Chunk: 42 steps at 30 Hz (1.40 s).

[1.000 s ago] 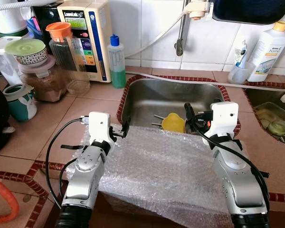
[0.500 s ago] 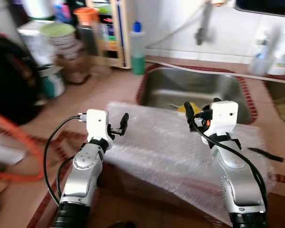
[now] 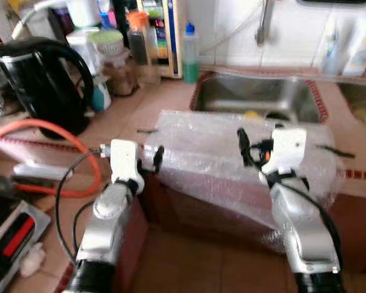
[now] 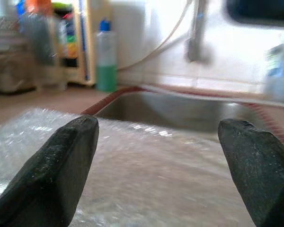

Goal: Kitchen organization

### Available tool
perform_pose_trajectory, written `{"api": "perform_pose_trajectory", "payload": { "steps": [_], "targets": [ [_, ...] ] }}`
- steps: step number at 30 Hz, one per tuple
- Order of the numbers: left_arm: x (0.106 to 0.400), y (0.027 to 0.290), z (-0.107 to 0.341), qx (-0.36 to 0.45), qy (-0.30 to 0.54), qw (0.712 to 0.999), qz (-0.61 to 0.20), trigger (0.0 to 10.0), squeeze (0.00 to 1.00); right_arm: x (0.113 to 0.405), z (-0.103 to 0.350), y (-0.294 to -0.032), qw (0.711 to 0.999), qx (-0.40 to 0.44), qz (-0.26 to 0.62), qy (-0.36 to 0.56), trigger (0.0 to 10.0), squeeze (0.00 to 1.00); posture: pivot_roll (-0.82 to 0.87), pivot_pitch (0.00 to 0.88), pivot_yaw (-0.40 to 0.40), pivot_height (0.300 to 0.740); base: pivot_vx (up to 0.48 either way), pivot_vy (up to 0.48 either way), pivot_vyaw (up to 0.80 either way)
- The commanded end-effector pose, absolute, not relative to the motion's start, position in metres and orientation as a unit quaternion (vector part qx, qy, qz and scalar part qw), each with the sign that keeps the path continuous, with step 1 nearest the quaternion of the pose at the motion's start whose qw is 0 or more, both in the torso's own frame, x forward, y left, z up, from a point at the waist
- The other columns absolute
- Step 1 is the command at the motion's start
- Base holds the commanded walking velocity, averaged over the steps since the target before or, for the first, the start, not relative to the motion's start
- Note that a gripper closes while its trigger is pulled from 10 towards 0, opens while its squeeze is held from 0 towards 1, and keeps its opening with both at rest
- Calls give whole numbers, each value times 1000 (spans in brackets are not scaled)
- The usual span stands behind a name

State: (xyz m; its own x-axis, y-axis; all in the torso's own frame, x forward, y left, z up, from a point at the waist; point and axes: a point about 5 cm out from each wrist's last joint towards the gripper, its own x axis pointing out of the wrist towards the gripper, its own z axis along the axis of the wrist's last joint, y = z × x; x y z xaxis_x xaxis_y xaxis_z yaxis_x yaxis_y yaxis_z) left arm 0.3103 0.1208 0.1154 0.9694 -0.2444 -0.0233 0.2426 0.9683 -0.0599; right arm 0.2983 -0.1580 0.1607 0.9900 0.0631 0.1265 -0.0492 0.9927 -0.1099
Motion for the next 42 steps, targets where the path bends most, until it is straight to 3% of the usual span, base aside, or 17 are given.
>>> {"api": "perform_pose_trajectory", "payload": {
  "steps": [1,6,25,42],
  "targets": [
    [312,125,120,-19,5,992,-121,10000,0,298,169,-156,995,-55,29,-83,10000,0,-25,0,90,740,0,0,0],
    [313,124,129,-13,-15,993,-114,10000,0,295,169,-158,995,-57,26,-84,10000,0,-25,0,91,740,0,0,0],
    [311,118,136,-32,-33,991,-128,10000,0,294,167,-156,995,-53,29,-77,10000,0,-35,0,95,740,0,0,-756],
    [309,115,135,-45,-22,987,-151,10000,0,292,165,-155,996,-53,25,-74,10000,0,-39,0,106,740,0,-423,0]
  ]
}}
